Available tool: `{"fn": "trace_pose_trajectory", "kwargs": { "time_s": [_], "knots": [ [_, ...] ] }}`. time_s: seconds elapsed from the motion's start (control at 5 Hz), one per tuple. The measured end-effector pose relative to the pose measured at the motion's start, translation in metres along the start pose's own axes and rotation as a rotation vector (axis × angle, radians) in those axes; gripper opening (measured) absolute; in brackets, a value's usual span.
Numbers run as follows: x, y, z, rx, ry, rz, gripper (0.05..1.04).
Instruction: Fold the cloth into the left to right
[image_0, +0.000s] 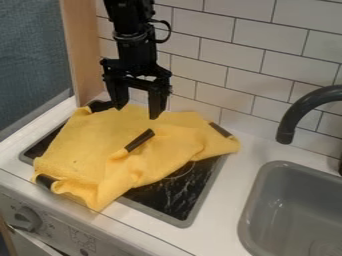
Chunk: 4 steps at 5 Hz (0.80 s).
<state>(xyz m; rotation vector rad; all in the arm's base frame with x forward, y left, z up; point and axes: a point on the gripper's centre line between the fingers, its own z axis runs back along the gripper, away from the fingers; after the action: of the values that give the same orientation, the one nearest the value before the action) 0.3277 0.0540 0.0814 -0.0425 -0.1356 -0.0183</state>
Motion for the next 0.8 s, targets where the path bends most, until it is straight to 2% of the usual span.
{"fn": "trace_pose_trajectory", "kwargs": {
  "time_s": [0.2,0.4,0.6,0.8],
  "knots": [
    [-0.005,-0.002,-0.009,-0.016,0.035,0.001,0.999],
    [0.000,0.028,-0.004,-0.045,0.058,0.059,0.999],
    [0.006,0.064,-0.012,-0.012,0.070,0.098,0.999],
    [0.021,0.087,-0.020,0.020,0.070,0.088,0.999]
  ]
}}
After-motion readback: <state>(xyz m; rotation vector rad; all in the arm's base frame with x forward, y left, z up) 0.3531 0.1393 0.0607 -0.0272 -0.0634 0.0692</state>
